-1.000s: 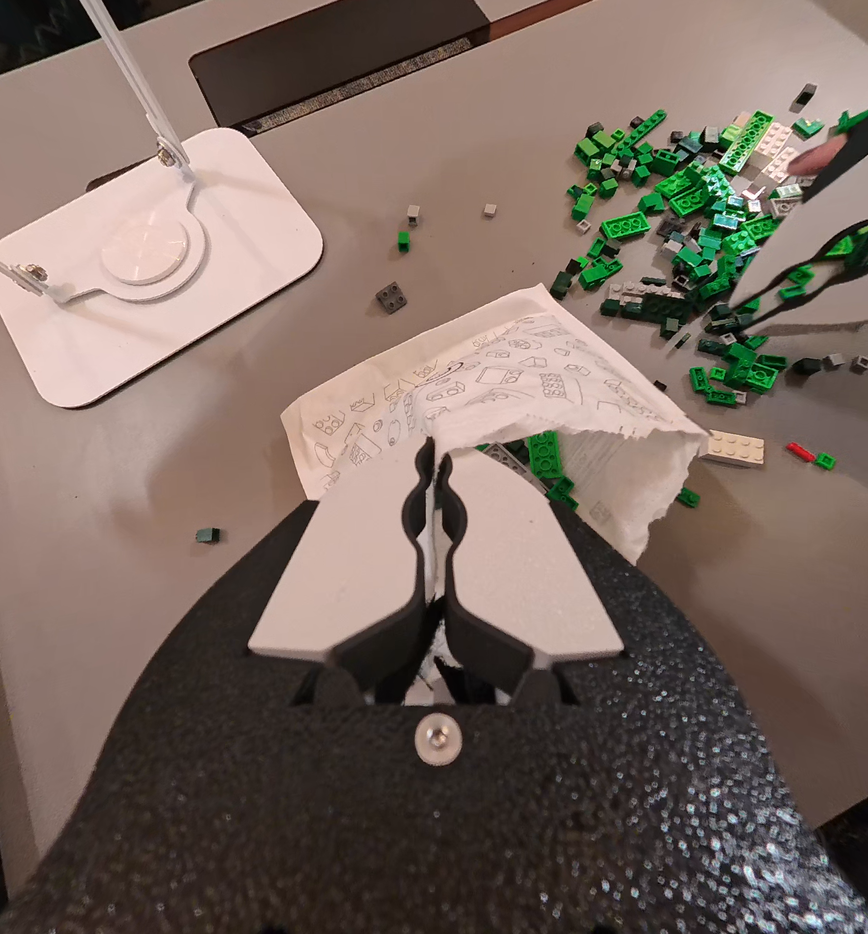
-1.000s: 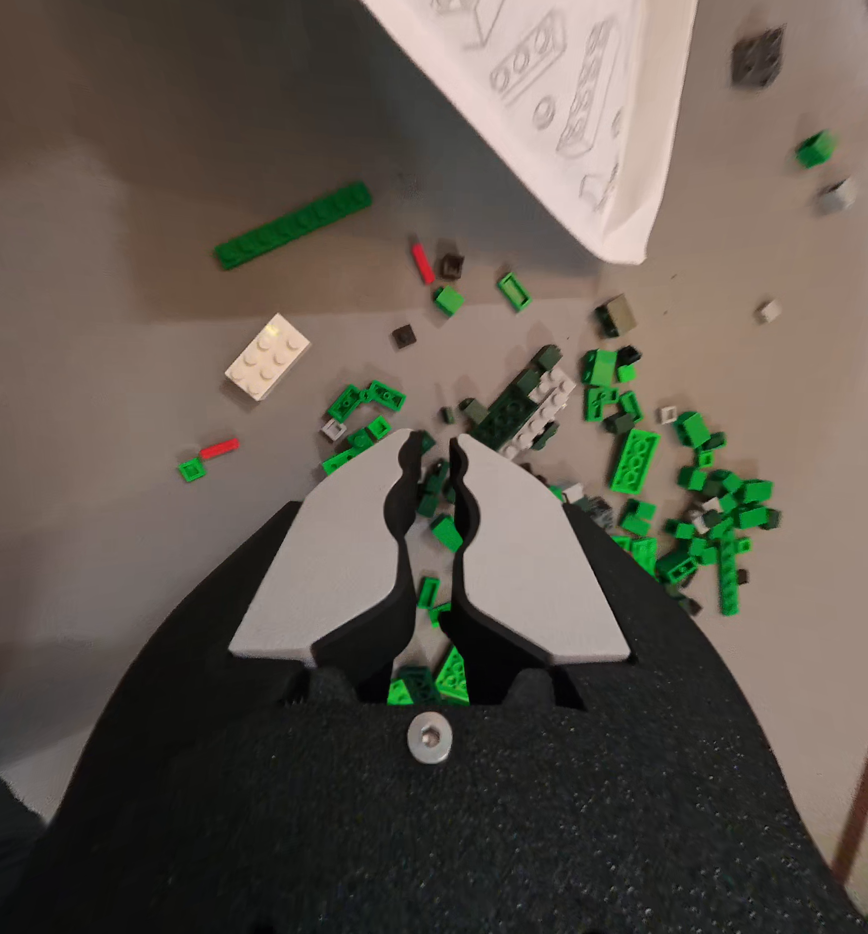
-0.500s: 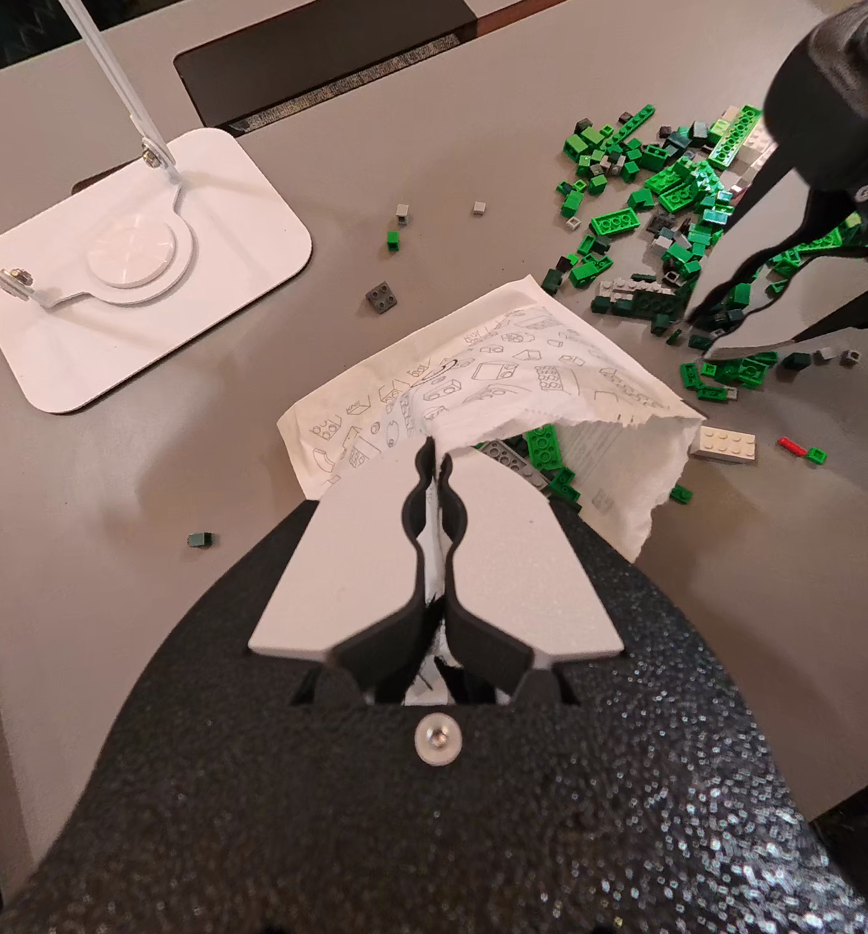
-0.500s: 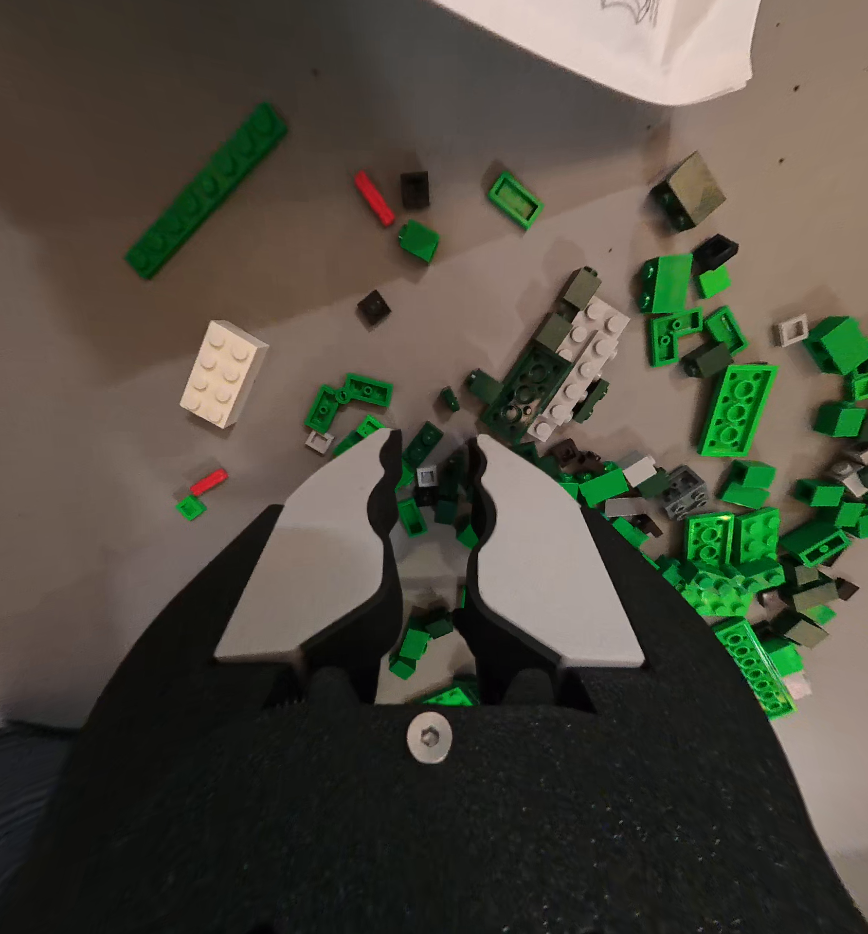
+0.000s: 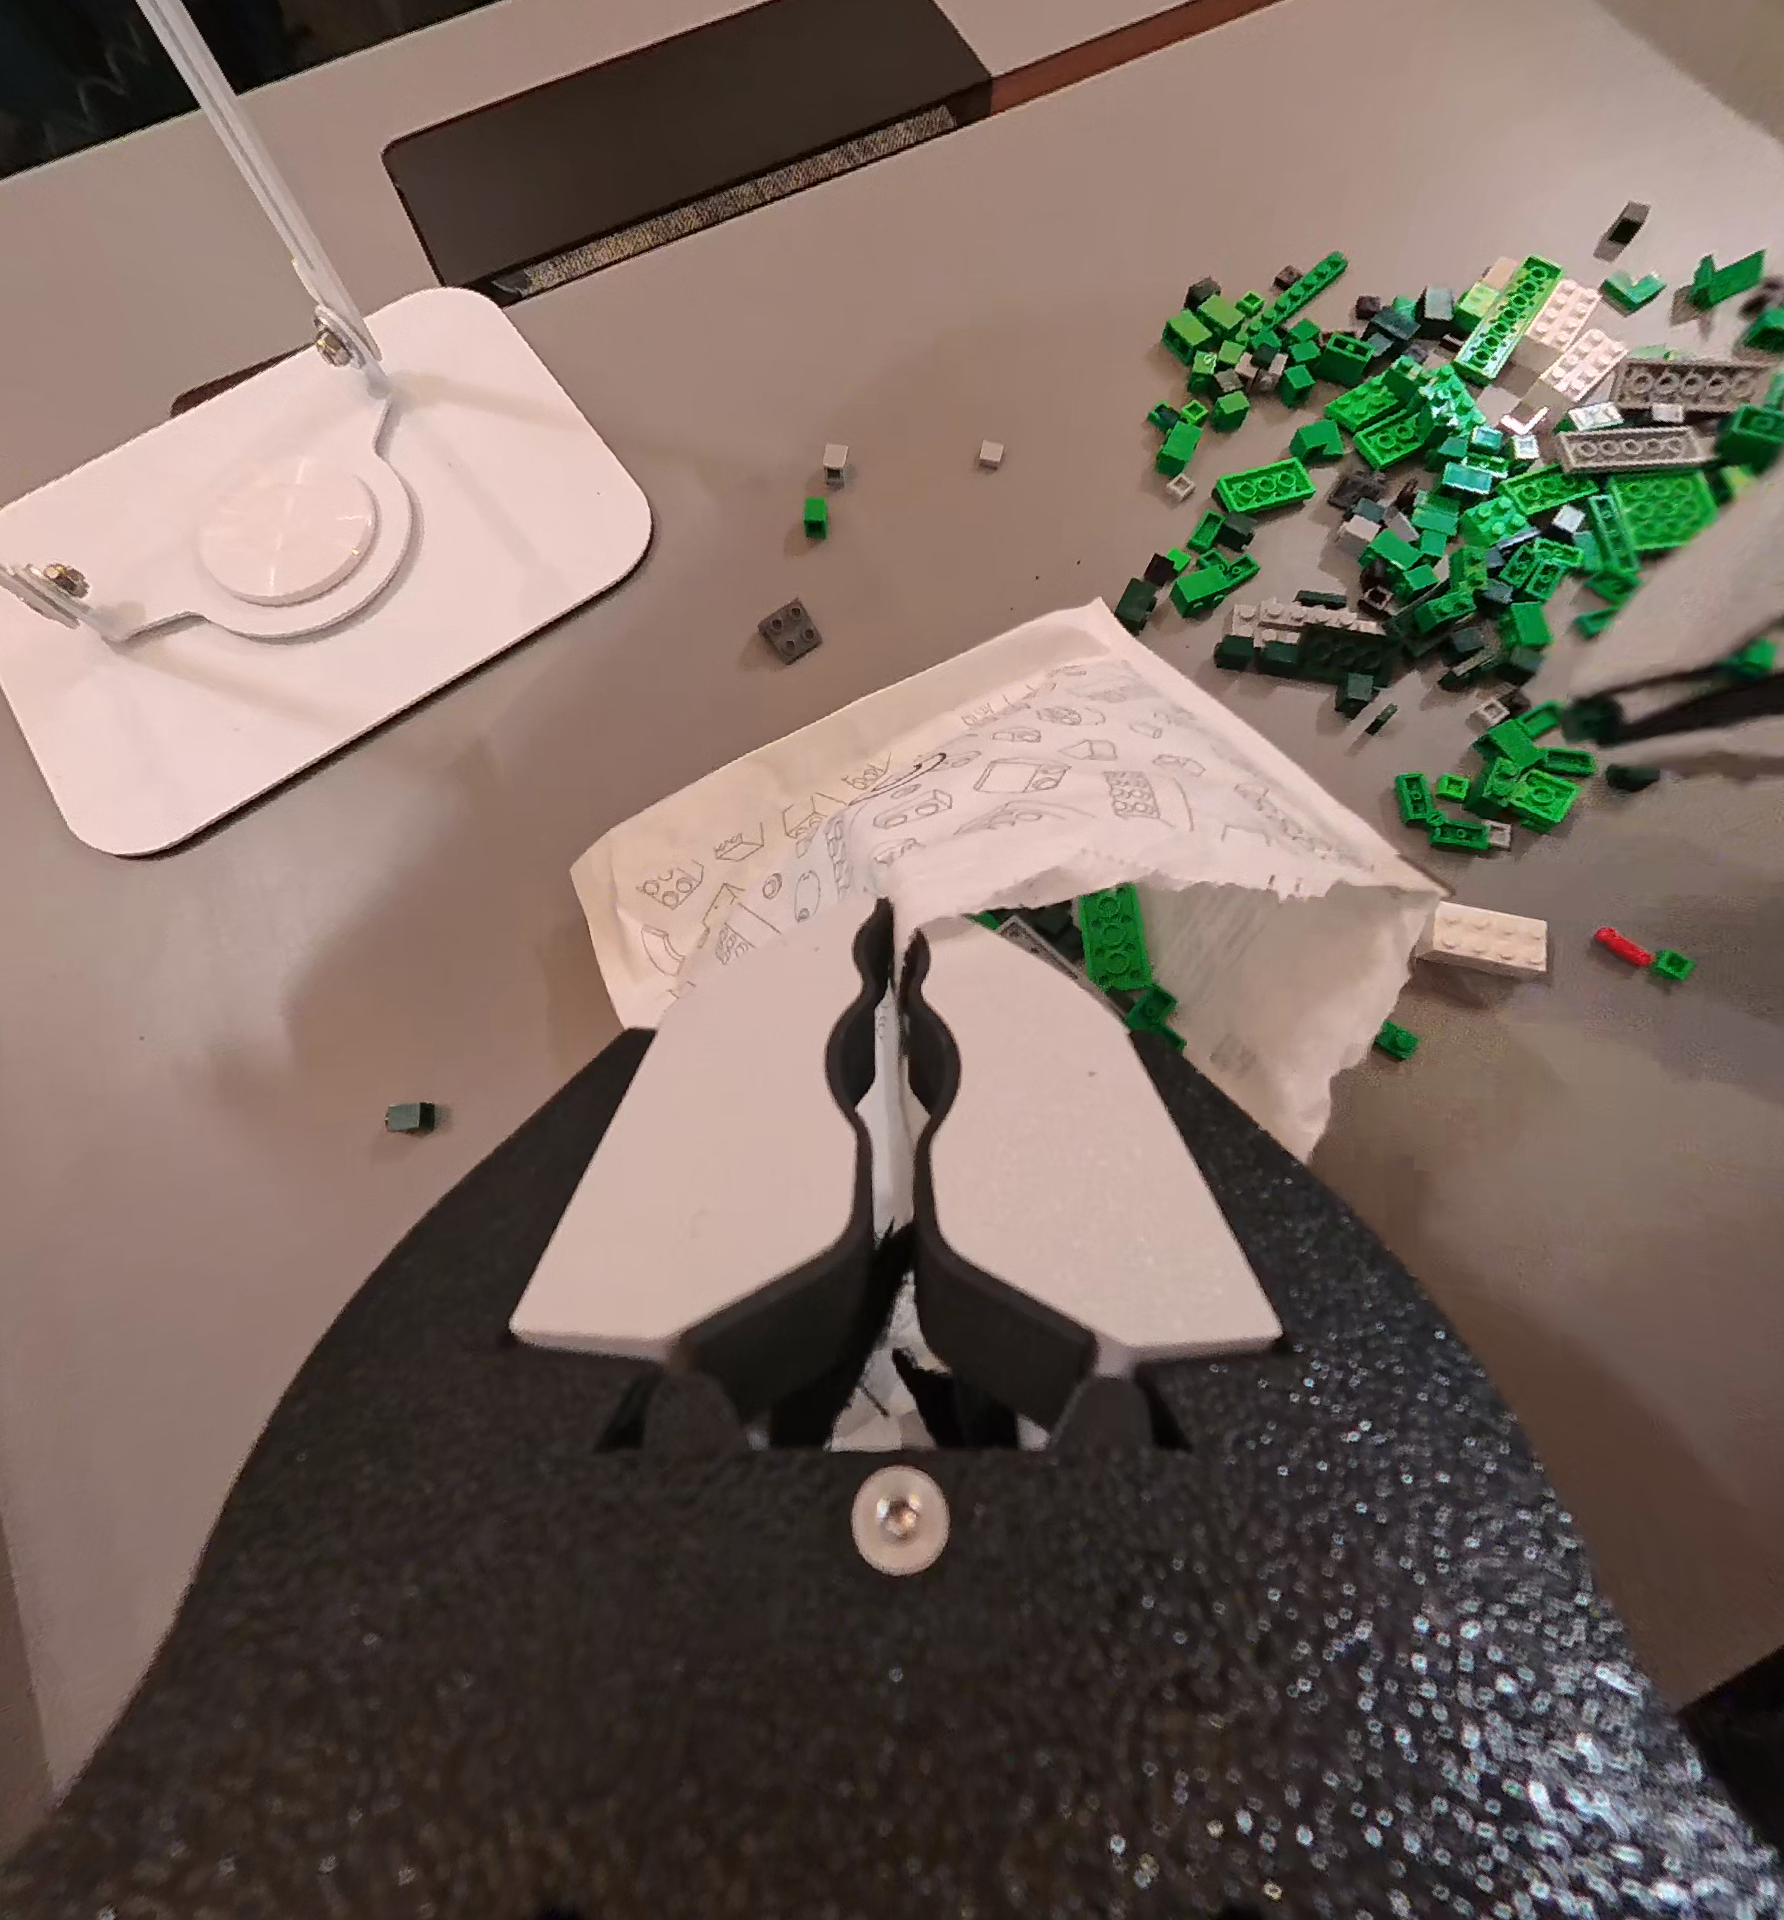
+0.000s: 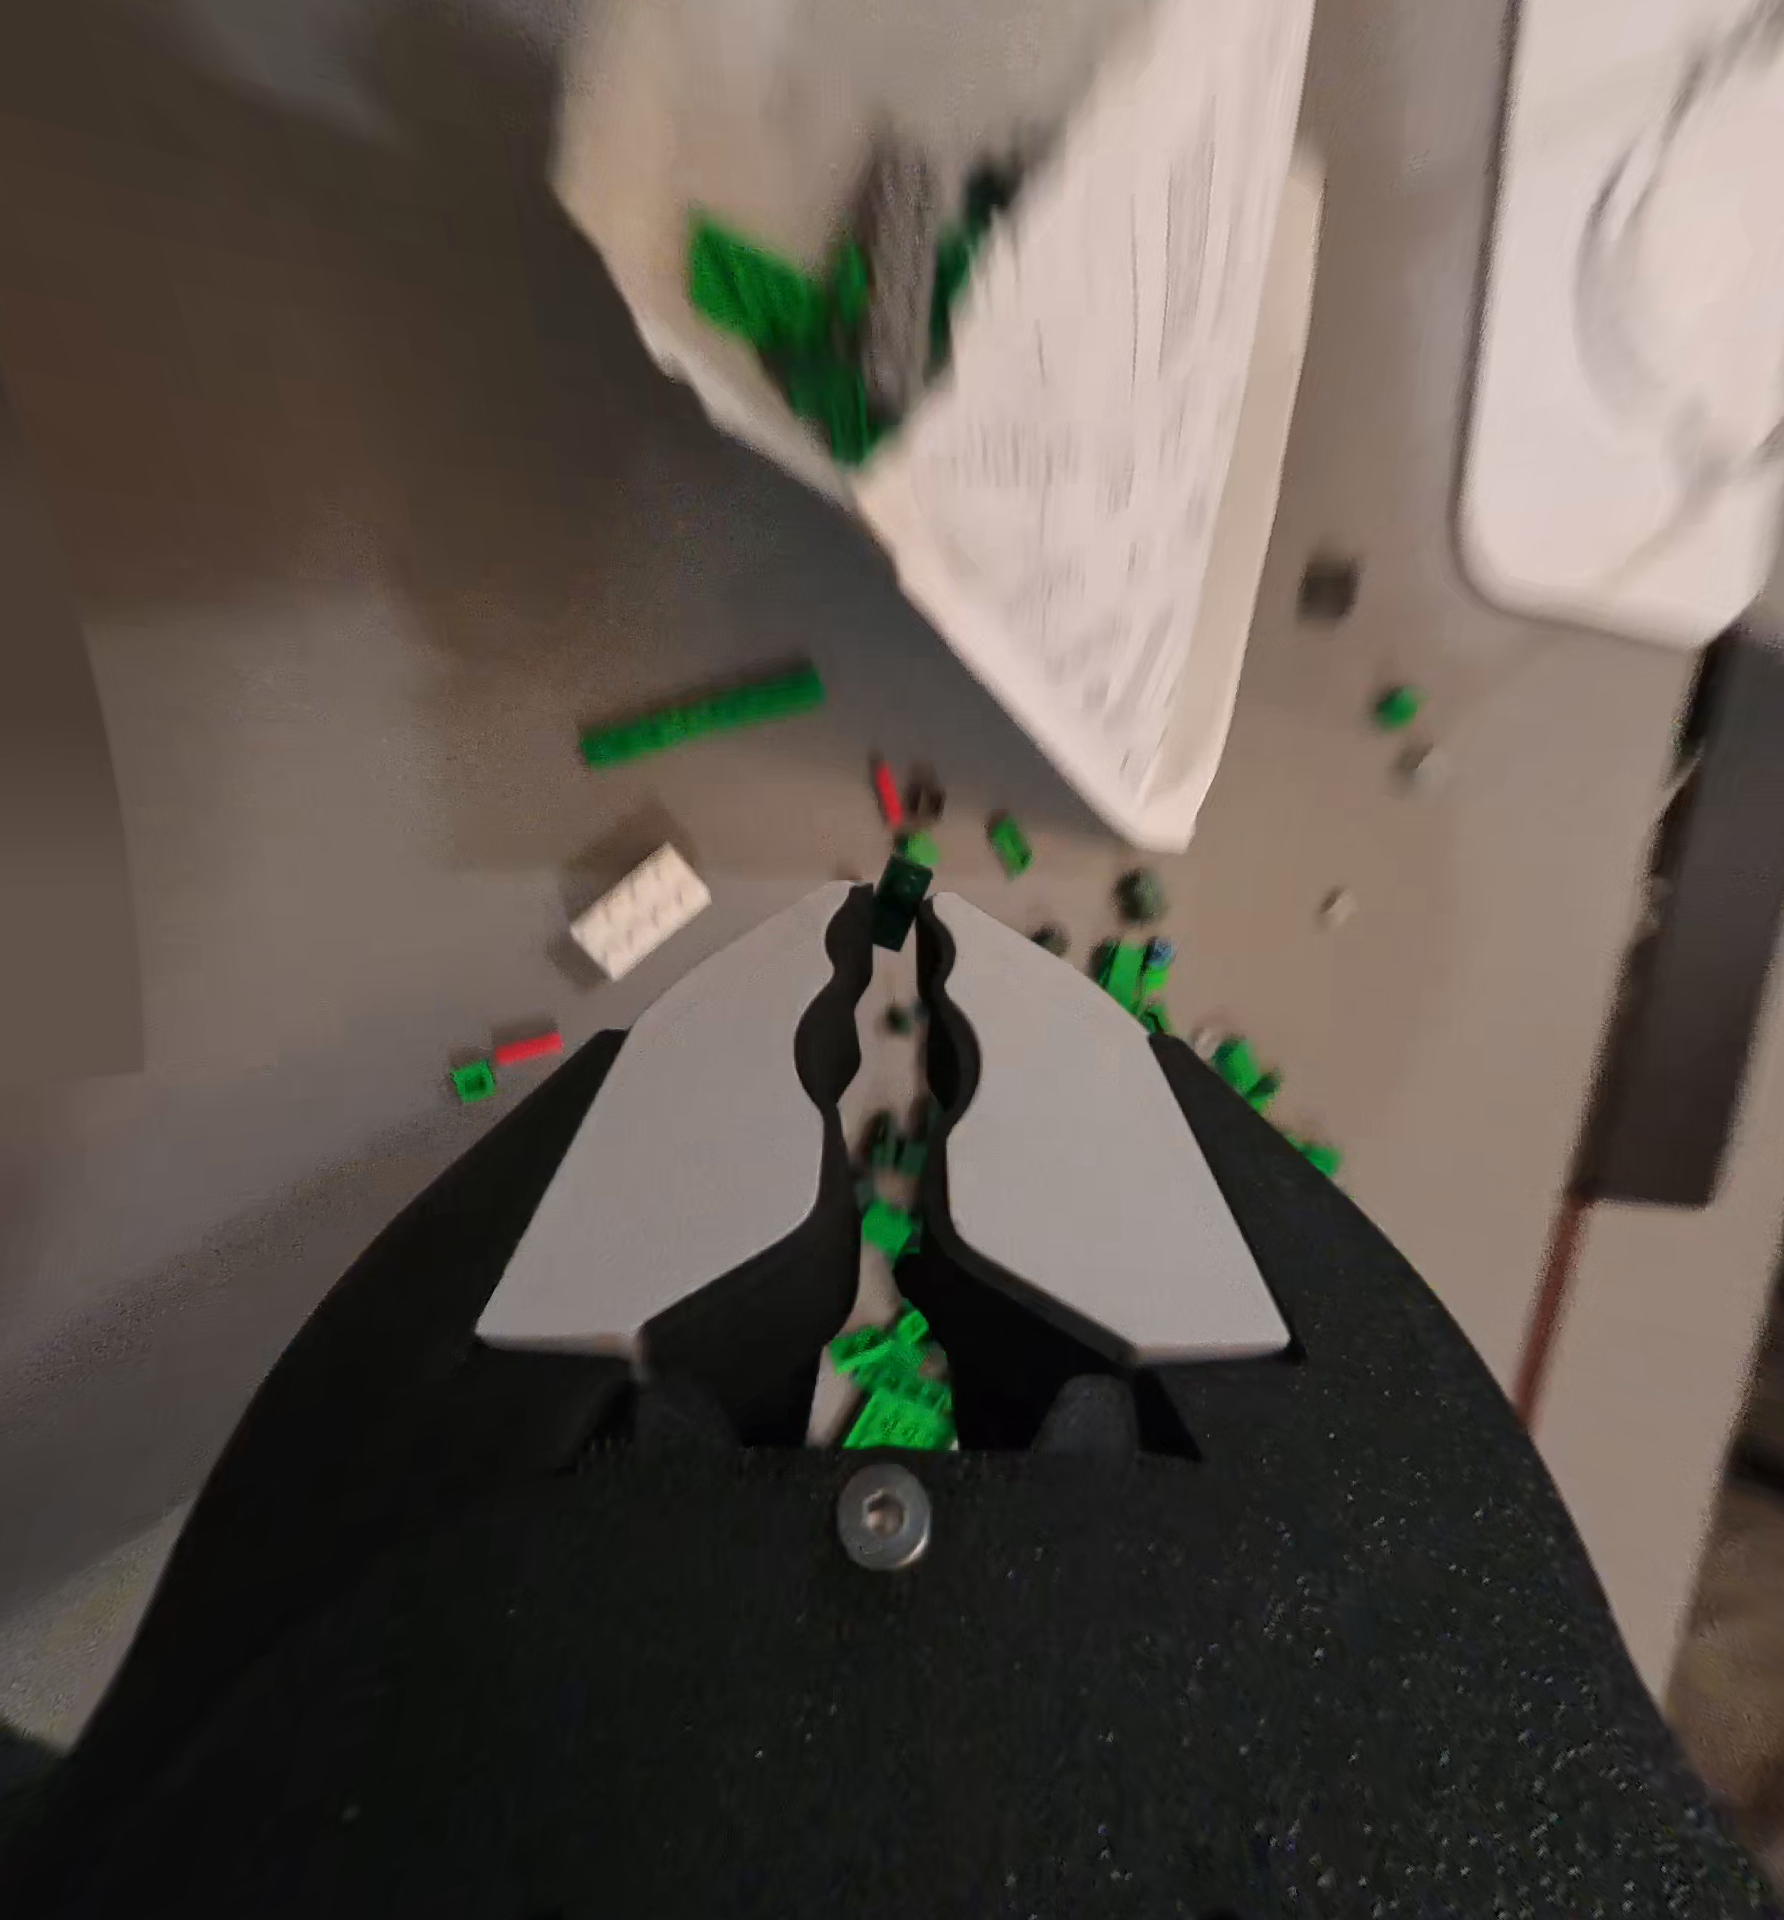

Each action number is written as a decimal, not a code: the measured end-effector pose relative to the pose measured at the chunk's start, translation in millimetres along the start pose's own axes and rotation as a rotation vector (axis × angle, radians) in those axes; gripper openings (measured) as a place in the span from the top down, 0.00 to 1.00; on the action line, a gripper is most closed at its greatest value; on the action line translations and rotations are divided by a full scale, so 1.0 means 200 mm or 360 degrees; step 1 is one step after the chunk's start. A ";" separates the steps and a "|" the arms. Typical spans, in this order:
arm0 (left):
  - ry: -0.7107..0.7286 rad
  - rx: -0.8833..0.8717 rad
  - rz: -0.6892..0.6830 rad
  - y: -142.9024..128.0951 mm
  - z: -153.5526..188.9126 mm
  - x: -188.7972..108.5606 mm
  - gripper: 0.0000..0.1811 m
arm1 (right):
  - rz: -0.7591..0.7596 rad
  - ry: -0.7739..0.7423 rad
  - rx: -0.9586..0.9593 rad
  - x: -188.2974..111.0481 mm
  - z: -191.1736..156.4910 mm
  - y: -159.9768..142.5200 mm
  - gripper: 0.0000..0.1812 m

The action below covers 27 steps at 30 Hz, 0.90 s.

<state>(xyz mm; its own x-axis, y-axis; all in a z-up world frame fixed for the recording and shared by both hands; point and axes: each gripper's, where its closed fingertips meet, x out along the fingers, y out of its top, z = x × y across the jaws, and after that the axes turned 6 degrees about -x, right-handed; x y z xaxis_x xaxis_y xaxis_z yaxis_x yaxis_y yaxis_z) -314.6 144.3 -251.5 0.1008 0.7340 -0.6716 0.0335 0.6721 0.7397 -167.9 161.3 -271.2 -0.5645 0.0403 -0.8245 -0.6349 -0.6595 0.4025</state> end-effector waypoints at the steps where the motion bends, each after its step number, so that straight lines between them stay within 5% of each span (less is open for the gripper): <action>1: -0.0001 0.0000 0.0001 0.00 0.00 0.00 1.00 | 0.0087 -0.0059 -0.0103 -0.03 0.00 0.09 0.96; 5: -0.0017 0.0021 0.0008 0.01 0.03 0.00 1.00 | 0.0255 -0.0264 -0.0436 -0.05 -0.02 0.35 0.96; 9: -0.0034 0.0038 0.0026 0.02 0.06 0.00 1.00 | 0.0186 -0.0431 -0.0641 0.09 -0.02 0.47 0.96; 13: -0.0041 0.0057 0.0029 0.03 0.08 0.00 1.00 | 0.0008 -0.0512 -0.0692 0.23 0.00 0.44 0.96; 15: -0.0041 0.0059 0.0030 0.03 0.08 0.00 1.00 | 0.0017 -0.0441 -0.0637 0.26 -0.02 0.44 0.86; 21: -0.0001 0.0044 0.0028 0.02 0.04 0.00 1.00 | 0.0179 -0.0299 -0.0453 0.12 -0.04 0.44 0.80; 27: 0.0084 0.0000 0.0046 0.02 -0.04 -0.03 1.00 | 0.0035 -0.0188 0.0021 -0.07 0.05 0.08 0.85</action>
<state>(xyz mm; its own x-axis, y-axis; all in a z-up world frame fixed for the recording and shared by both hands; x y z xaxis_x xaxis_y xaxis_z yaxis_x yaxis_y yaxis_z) -323.6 143.6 -244.4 0.0488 0.7571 -0.6515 0.0312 0.6508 0.7586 -174.8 158.3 -249.1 -0.6362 0.1147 -0.7630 -0.6281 -0.6512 0.4259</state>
